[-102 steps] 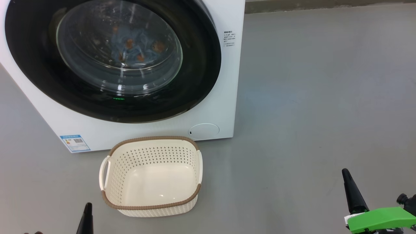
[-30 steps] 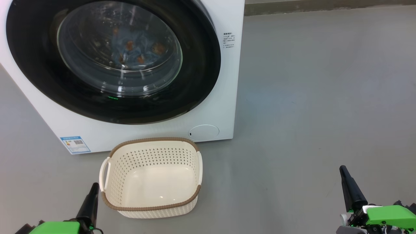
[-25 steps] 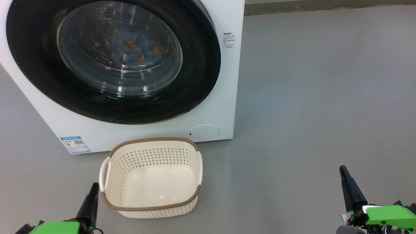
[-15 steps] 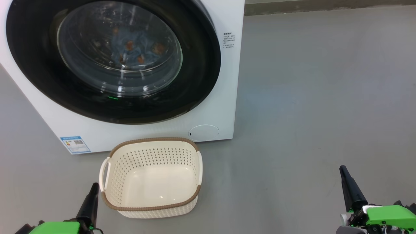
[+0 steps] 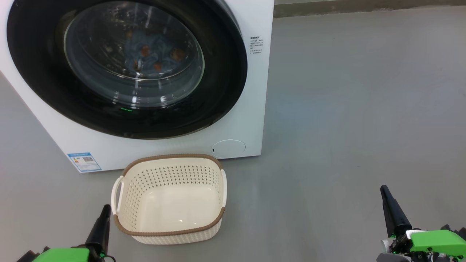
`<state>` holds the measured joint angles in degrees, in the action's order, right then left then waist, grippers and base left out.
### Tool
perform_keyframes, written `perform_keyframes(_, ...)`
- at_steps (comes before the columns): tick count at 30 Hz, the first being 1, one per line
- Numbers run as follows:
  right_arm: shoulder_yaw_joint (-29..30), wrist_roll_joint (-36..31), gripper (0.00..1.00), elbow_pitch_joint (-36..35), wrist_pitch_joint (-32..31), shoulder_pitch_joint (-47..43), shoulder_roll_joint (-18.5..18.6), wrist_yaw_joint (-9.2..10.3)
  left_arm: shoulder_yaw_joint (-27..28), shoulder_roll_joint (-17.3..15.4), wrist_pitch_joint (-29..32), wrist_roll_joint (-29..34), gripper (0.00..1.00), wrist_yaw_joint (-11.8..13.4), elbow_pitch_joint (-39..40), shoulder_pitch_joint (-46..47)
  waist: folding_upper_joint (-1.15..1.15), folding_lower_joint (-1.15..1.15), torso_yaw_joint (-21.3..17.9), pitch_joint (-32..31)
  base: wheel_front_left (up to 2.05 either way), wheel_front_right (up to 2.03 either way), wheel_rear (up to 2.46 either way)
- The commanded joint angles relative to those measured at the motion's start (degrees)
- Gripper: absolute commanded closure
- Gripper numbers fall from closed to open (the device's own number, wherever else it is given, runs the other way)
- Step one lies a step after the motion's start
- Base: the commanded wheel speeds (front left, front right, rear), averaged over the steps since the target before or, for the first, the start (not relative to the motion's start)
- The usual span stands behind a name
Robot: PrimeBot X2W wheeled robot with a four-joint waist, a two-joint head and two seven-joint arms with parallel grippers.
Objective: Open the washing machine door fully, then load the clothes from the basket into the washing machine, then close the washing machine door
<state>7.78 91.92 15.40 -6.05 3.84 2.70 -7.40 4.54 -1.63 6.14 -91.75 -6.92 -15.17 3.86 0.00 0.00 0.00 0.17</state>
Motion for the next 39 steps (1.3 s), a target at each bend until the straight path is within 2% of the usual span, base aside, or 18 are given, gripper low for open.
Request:
perform_keyframes(1, -1.3, 0.2, 1.00, -1.4, -0.4, 2.3, 0.2, -0.09, 2.0, -1.2, 0.3, -0.4, 1.00, -0.6, 1.1, 2.3, 0.00, 0.00, 0.0, 0.0, 0.00, 0.00, 0.00)
perform_keyframes(39, -1.2, 0.2, 1.00, -1.4, -0.5, 2.3, 0.2, -0.09, 2.0, -1.2, 0.3, -0.4, 1.00, -0.6, 1.1, 2.3, 0.00, 0.00, 0.0, 0.0, 0.00, 0.00, 0.00)
